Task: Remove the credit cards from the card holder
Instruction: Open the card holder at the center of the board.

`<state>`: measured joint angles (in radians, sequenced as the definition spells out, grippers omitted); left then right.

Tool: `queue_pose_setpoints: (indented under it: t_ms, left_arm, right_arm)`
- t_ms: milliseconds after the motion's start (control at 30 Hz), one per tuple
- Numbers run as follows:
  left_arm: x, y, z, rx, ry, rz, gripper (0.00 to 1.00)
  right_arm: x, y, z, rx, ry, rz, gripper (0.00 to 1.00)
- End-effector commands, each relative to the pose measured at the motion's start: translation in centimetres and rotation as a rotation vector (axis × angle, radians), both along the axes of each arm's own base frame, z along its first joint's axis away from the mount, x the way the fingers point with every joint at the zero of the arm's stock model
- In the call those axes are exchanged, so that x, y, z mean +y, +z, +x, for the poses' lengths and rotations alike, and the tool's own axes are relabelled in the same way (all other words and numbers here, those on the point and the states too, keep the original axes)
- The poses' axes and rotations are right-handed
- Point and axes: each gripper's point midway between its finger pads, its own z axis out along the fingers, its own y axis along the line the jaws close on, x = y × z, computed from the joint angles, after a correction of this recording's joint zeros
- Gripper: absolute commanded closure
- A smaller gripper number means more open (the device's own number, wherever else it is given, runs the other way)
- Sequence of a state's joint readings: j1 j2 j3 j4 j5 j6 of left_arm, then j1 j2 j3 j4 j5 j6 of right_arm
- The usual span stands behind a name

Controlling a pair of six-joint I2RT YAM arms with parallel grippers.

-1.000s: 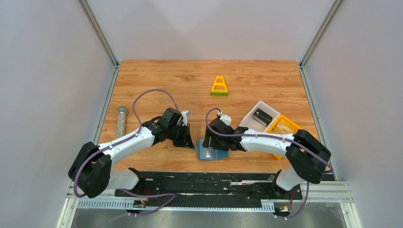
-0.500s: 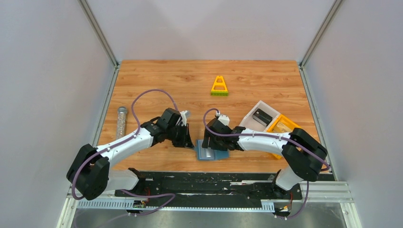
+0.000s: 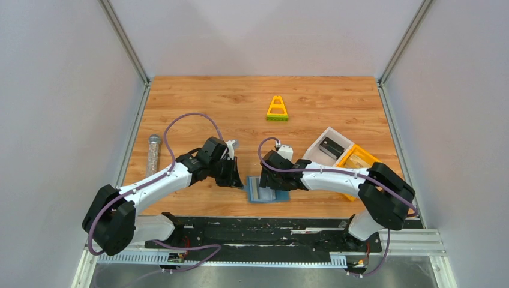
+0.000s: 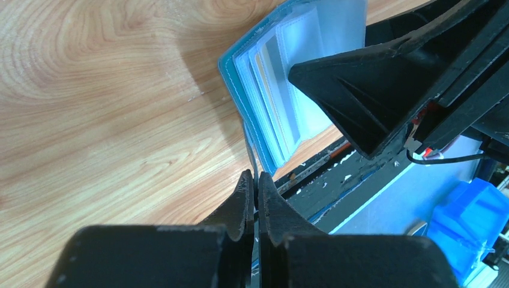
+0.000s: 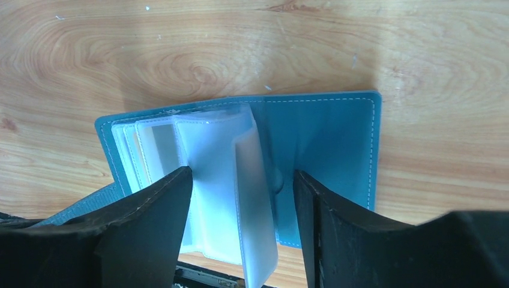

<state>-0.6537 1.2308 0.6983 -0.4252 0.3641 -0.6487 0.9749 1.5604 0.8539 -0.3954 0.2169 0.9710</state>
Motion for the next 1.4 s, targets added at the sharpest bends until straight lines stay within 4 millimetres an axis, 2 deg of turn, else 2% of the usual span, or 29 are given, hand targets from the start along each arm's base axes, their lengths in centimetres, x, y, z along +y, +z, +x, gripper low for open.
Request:
queue_pose_setpoints:
  t_ms: [0, 133, 233, 667, 967, 1367]
  left_arm:
    - [-0.4, 1.4, 0.7, -0.048, 0.000, -0.032, 1.00]
    - [-0.5, 1.4, 0.7, -0.045, -0.001, -0.035, 1.00]
    - [-0.6, 1.5, 0.7, -0.047, -0.003, -0.038, 1.00]
    - [-0.7, 1.8, 0.7, -0.048, -0.007, -0.045, 1.00]
    - [-0.5, 1.8, 0.8, -0.053, -0.004, -0.036, 1.00]
    - [-0.1, 1.7, 0.7, -0.059, 0.003, -0.017, 1.00]
  right_arm:
    - [0.2, 2.1, 0.3, -0.040, -0.005, 0.023, 0.35]
    - [1.7, 3.8, 0.2, -0.070, 0.038, 0.091, 0.29]
    - [2.4, 4.1, 0.3, -0.074, 0.055, 0.109, 0.27]
    - [3.8, 2.2, 0.2, -0.042, 0.084, 0.063, 0.23]
    - [2.5, 1.0, 0.1, -0.037, 0.052, 0.005, 0.32]
    - [0.5, 1.1, 0.2, -0.055, 0.004, -0.062, 0.33]
